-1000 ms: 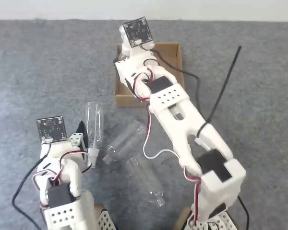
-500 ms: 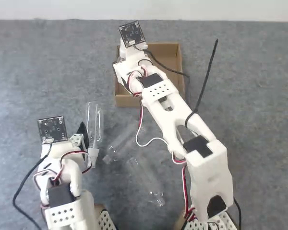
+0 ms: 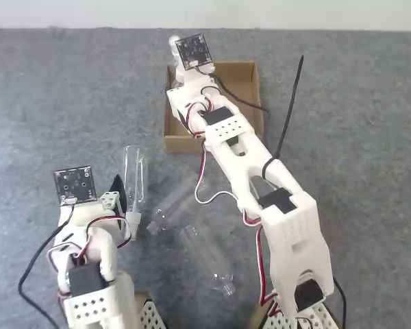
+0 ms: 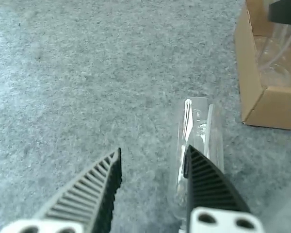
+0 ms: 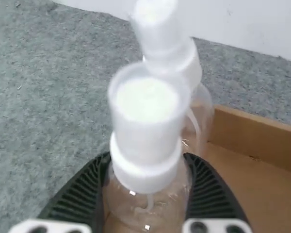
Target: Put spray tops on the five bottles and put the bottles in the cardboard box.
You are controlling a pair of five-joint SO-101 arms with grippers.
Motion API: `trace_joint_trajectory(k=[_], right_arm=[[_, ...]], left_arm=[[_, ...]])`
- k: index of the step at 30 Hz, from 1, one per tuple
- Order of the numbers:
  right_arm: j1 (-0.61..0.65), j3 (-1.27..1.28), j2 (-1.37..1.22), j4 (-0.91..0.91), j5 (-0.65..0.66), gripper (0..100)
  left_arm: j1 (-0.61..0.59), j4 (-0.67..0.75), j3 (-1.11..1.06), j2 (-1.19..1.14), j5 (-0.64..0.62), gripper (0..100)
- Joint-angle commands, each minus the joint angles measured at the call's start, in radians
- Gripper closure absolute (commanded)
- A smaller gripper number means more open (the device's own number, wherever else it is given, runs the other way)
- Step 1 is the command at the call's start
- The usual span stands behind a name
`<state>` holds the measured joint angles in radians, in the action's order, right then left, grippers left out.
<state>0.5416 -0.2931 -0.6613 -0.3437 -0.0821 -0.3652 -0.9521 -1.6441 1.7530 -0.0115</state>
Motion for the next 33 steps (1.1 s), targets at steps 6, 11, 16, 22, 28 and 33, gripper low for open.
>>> trace_joint_trajectory(k=[6, 11, 16, 22, 28, 33], right_arm=[[-0.019, -0.068, 0.001, 0.053, -0.003, 91.4], [-0.021, -0.064, 0.001, 0.045, -0.003, 91.3], [-0.019, -0.061, -0.005, 0.041, -0.002, 85.7], [-0.01, -0.057, -0.001, -0.028, -0.002, 75.7], [-0.01, -0.054, 0.001, -0.039, -0.002, 70.6], [0.004, -0.054, 0.005, -0.09, -0.003, 65.3]], left_arm=[[0.0, 0.031, 0.013, 0.015, 0.006, 80], [0.0, 0.031, 0.013, 0.015, 0.006, 80], [0.0, 0.031, 0.013, 0.015, 0.006, 80], [0.0, 0.031, 0.013, 0.015, 0.006, 80], [0.0, 0.031, 0.012, 0.015, 0.006, 80], [0.0, 0.031, 0.012, 0.015, 0.006, 80]])
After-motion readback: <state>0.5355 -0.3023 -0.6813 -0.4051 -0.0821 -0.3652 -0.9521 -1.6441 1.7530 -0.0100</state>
